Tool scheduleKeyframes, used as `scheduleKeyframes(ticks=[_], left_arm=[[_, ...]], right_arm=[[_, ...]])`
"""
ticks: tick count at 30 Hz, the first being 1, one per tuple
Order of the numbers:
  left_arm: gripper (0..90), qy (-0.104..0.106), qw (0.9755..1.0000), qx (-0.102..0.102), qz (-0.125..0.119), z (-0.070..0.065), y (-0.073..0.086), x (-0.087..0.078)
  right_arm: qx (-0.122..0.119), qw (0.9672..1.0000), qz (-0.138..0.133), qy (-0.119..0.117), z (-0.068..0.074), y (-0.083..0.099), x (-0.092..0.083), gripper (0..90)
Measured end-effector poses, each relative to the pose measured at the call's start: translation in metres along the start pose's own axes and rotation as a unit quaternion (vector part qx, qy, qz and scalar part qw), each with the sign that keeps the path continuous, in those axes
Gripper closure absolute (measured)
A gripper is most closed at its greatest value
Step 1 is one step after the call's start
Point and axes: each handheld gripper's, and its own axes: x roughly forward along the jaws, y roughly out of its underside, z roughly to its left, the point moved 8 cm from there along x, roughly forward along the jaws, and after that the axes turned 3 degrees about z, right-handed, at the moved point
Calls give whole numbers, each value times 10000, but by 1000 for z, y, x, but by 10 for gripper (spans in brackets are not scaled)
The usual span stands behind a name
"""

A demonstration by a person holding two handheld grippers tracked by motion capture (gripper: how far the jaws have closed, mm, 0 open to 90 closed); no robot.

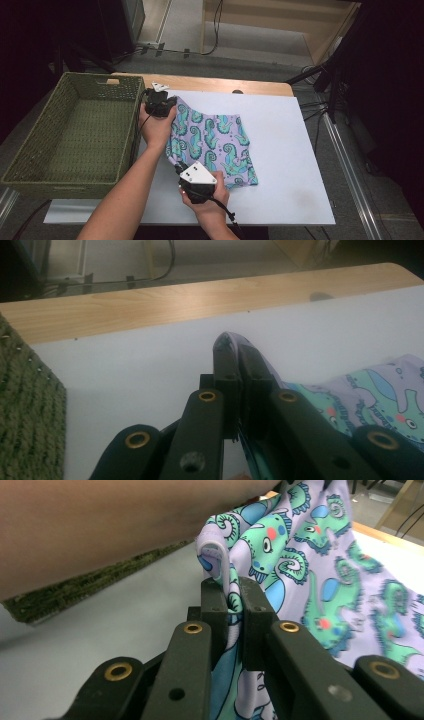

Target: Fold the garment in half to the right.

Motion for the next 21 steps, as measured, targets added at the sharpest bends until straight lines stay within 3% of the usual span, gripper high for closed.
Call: scheduleKeyframes(ticks=[4,6,10,14,21], left_arm=[[874,-125,9998,-113,-125,9,-3,-4],[874,-101,9996,-222,-166,12,-5,-5],[873,-9,9996,-243,-136,11,-5,-5],[873,193,9995,-239,-103,1,-4,-1],[872,550,9984,0,-163,-29,-9,2]], right_arm=[[23,9999,-119,-105,10,-12,6,823],[20,9998,-139,-105,13,-16,7,823],[58,9998,-159,-76,8,-14,6,820],[104,9998,-148,40,-1,-6,-1,818],[250,9990,-114,356,-20,12,-18,818]])
